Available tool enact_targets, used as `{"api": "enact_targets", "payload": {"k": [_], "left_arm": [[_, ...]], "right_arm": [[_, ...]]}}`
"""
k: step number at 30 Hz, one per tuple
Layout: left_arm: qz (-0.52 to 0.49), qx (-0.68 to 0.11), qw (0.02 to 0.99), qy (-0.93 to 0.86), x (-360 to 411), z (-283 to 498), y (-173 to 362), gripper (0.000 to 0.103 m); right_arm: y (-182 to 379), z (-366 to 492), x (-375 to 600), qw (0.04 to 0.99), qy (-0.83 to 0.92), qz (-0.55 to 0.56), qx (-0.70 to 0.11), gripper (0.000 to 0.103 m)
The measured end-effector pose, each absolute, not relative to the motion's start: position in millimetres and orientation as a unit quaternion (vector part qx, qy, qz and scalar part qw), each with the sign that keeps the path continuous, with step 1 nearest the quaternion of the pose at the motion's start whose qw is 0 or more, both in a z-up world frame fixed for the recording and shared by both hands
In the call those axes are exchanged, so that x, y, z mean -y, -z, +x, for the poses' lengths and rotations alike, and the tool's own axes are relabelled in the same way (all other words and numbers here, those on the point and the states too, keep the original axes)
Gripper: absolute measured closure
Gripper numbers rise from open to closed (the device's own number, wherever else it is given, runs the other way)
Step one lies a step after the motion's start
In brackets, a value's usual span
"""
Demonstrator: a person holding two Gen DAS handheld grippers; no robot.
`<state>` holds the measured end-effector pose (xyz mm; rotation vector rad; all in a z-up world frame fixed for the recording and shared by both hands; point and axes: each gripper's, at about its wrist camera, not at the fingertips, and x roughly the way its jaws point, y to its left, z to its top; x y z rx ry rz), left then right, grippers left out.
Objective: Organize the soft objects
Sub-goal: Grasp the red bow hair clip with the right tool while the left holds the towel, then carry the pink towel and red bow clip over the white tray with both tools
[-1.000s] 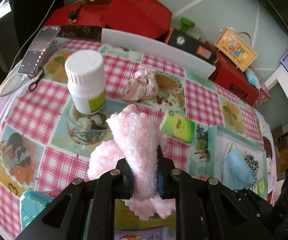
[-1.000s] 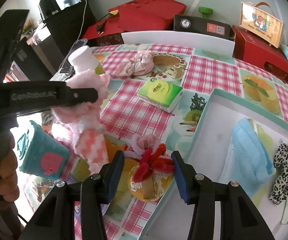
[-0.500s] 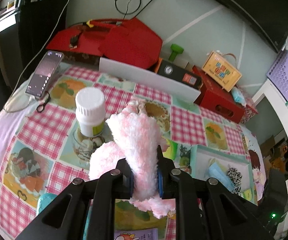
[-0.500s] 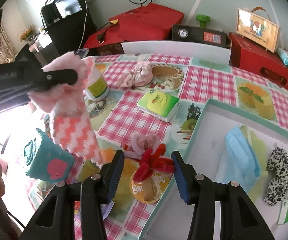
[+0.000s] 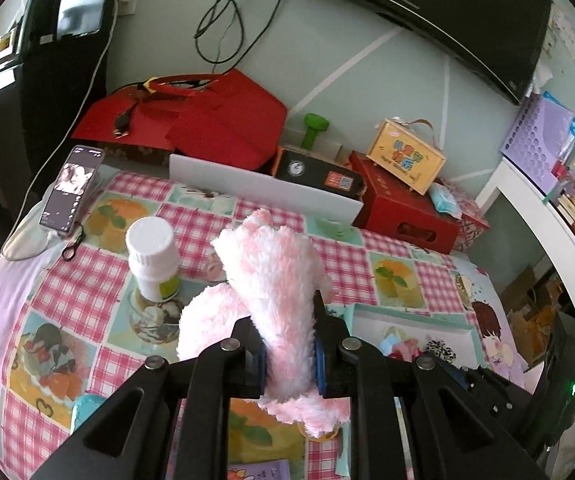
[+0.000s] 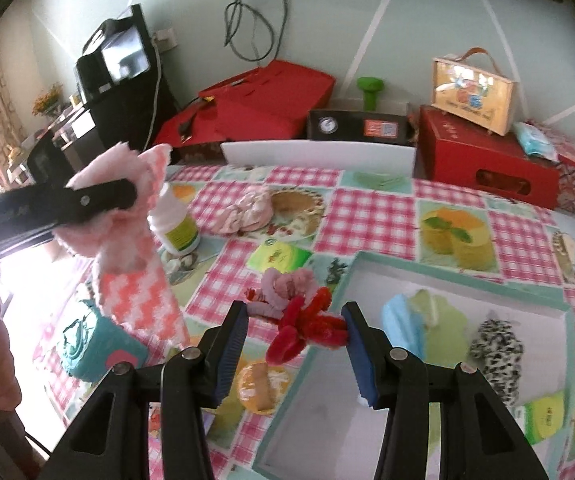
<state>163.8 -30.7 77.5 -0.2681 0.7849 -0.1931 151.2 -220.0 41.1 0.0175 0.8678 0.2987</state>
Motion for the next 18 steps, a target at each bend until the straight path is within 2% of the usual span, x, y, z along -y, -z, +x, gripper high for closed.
{"api": "enact_targets", "payload": {"k": [18], "left_arm": [[-0.084,-0.379,0.904,0.179,99,157,-81,0.085]], "right_arm": [[-59,143,335,0.914,0.005,0.078,-0.398,0.052]]}}
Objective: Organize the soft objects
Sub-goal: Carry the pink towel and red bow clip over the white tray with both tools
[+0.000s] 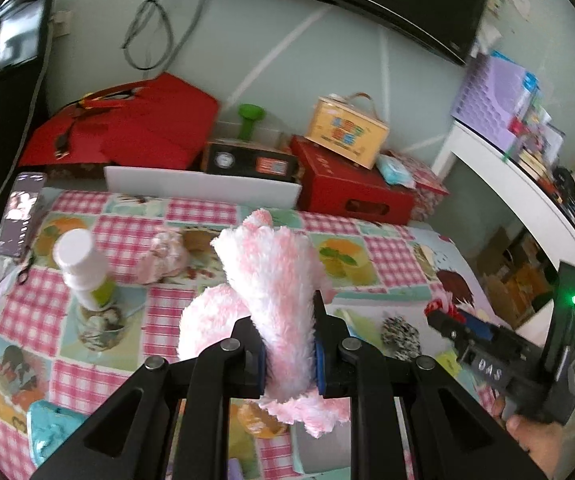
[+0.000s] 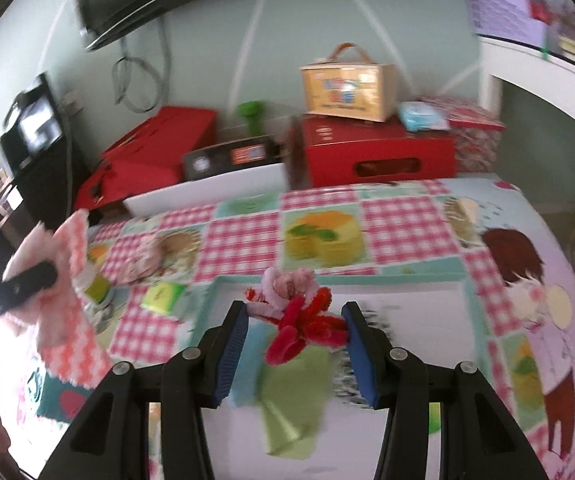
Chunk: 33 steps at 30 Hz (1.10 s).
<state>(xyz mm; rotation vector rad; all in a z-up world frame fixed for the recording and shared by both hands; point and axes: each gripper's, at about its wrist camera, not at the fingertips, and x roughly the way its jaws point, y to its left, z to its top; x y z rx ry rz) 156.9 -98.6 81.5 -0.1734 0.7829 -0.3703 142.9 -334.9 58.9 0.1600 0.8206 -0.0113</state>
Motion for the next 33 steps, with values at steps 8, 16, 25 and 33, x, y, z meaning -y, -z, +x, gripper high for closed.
{"api": "enact_targets", "payload": {"k": [8,16,25,33], "left_arm": [[-0.046,-0.398,0.887,0.229,148,154,-67,0.085],[-0.028,-0.425,0.874,0.234,168,159,-44,0.085],[-0.021,-0.467,0.857,0.216,178,174,-5,0.085],[-0.015,-0.494,0.84,0.222,199,181,23,0.085]], "right_arm": [[-61,130,388,0.911,0.073,0.106,-0.393,0.052],[-50,127,417,0.9,0.112,0.122,-0.403,0.052],[-29,130,434,0.889,0.13,0.133,-0.418,0.052],[-16,136,434,0.883,0.123,0.137,-0.432,0.052]]}}
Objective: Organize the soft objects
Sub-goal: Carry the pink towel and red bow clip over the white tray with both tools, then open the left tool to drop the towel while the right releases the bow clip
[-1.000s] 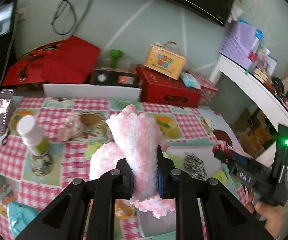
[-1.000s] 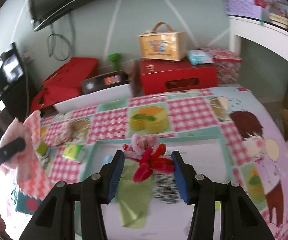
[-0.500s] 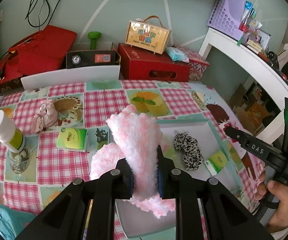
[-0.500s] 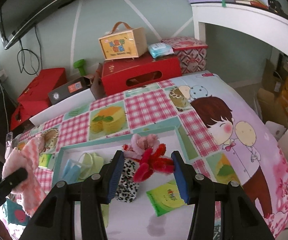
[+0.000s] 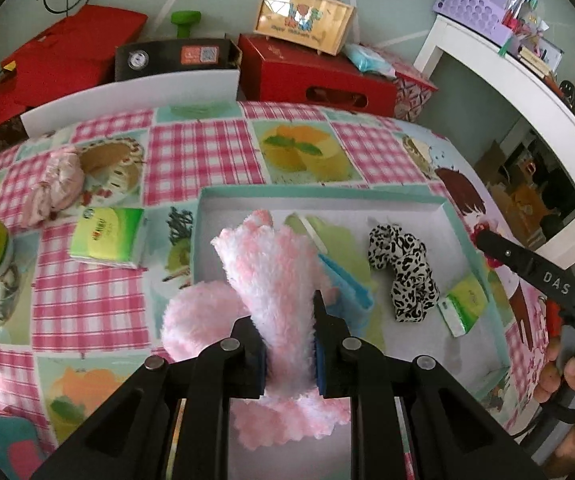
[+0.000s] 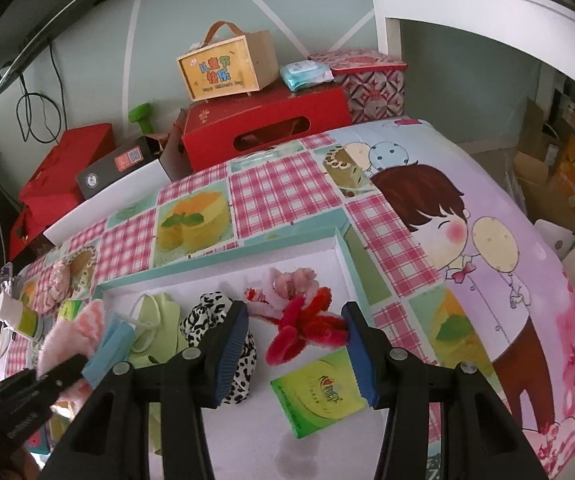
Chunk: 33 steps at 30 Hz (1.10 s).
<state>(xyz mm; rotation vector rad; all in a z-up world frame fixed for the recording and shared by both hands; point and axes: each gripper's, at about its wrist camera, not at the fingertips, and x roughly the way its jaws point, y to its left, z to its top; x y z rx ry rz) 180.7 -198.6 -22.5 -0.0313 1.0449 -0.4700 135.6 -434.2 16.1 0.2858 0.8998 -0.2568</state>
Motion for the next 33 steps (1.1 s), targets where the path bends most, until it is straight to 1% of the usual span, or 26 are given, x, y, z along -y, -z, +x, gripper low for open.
{"api": "enact_targets", "payload": {"k": [11,18,19,20,21,22,23,26,27,30,31,33], "left_arm": [[0.011,-0.502,0.831,0.238,229,182,40,0.085],[0.01,-0.504,0.831,0.236,231,183,41,0.084],[0.01,-0.505,0.83,0.235,230,183,41,0.082],[0.012,-0.507,0.829,0.234,230,183,40,0.076],[0.014,-0.509,0.828,0.233,230,182,39,0.073],[0.016,-0.511,0.828,0.232,230,182,38,0.066],[0.018,-0.513,0.827,0.23,230,181,38,0.062],[0.021,-0.516,0.825,0.227,229,179,34,0.06],[0.021,-0.517,0.825,0.227,228,179,33,0.059],[0.019,-0.514,0.827,0.226,226,177,27,0.052],[0.018,-0.513,0.828,0.226,225,176,25,0.049],[0.018,-0.511,0.83,0.225,224,175,21,0.048]], "right_arm": [[-6,141,434,0.877,0.12,0.133,-0.445,0.051],[-2,144,431,0.875,0.122,0.126,-0.452,0.051],[-1,145,430,0.874,0.121,0.125,-0.453,0.051],[0,145,430,0.874,0.121,0.124,-0.455,0.051],[0,146,429,0.873,0.121,0.123,-0.456,0.051],[1,146,429,0.872,0.122,0.121,-0.458,0.051],[2,147,429,0.871,0.124,0.119,-0.461,0.05],[3,148,427,0.868,0.128,0.11,-0.467,0.045],[3,149,425,0.868,0.129,0.106,-0.468,0.042],[2,149,422,0.867,0.129,0.098,-0.471,0.04],[2,150,422,0.867,0.131,0.094,-0.472,0.037],[3,151,420,0.865,0.133,0.088,-0.475,0.036]]}}
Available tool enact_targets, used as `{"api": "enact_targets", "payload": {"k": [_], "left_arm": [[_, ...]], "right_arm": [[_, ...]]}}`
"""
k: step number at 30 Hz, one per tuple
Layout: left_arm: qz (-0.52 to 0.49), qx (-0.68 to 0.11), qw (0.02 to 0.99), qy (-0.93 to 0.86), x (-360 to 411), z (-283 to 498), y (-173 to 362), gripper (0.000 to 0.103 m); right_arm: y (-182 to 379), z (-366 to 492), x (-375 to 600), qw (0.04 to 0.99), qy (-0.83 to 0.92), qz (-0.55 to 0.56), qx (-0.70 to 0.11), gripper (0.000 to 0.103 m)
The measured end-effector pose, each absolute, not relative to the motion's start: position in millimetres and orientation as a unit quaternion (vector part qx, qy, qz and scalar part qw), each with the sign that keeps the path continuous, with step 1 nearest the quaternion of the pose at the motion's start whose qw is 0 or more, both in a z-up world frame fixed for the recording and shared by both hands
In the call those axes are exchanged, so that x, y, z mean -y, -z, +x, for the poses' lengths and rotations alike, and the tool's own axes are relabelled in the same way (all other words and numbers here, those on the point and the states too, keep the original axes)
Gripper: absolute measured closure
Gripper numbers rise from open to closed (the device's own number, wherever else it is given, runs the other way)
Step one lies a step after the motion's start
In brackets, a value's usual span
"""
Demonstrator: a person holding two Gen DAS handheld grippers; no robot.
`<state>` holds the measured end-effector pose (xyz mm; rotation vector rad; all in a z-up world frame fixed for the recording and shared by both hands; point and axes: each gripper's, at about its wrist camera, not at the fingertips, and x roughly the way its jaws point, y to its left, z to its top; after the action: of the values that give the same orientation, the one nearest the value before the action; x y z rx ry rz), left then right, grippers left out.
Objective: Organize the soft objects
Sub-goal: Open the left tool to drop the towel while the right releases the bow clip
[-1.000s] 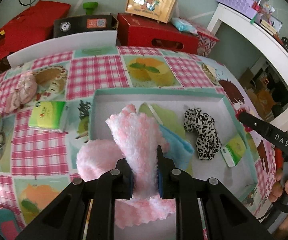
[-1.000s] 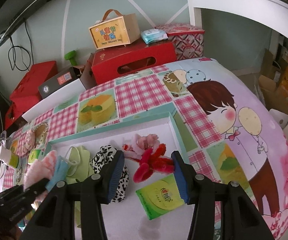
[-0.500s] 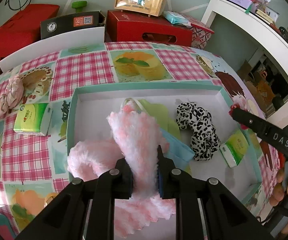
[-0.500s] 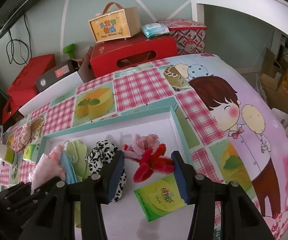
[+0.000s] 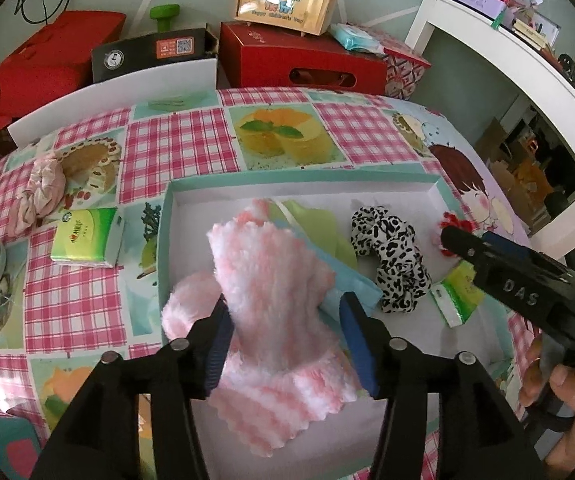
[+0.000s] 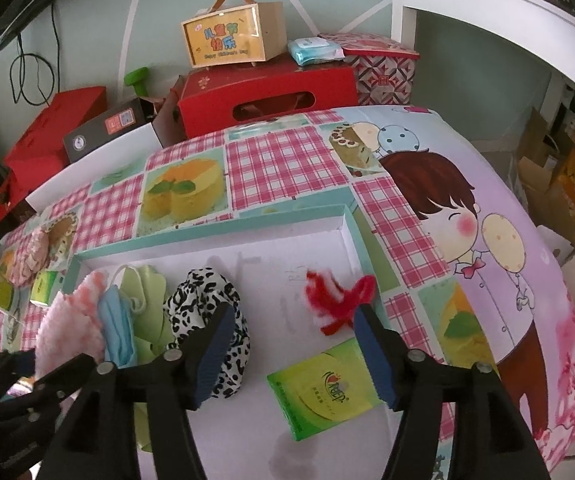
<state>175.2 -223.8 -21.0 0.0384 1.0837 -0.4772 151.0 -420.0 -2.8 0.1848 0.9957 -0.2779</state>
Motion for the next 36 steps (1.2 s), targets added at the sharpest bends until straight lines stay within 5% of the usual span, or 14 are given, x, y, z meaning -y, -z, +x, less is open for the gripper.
{"api": "enact_targets", "payload": {"k": [6,16,23,26,27,36], "left_arm": [[0.02,-0.509,0.833,0.218,220,173,14,0.044],[0.007,-0.481,0.86,0.174,200,178,0,0.018],[-0.006,-0.47,0.875,0.121,181,185,1,0.009],[-0.021,-0.47,0.877,0.099,172,188,5,0.006],[-0.024,-0.47,0.877,0.094,169,188,6,0.005],[-0.032,-0.474,0.877,0.078,162,191,12,0.004]], "right_arm": [[4,153,414,0.862,0.138,0.072,-0.483,0.027],[3,156,405,0.859,0.143,0.046,-0.489,0.017],[-1,156,403,0.862,0.142,0.041,-0.484,0.015],[-1,156,402,0.863,0.145,0.04,-0.483,0.011],[-1,156,403,0.863,0.148,0.041,-0.482,0.0],[-4,154,406,0.865,0.149,0.053,-0.476,0.0]]}}
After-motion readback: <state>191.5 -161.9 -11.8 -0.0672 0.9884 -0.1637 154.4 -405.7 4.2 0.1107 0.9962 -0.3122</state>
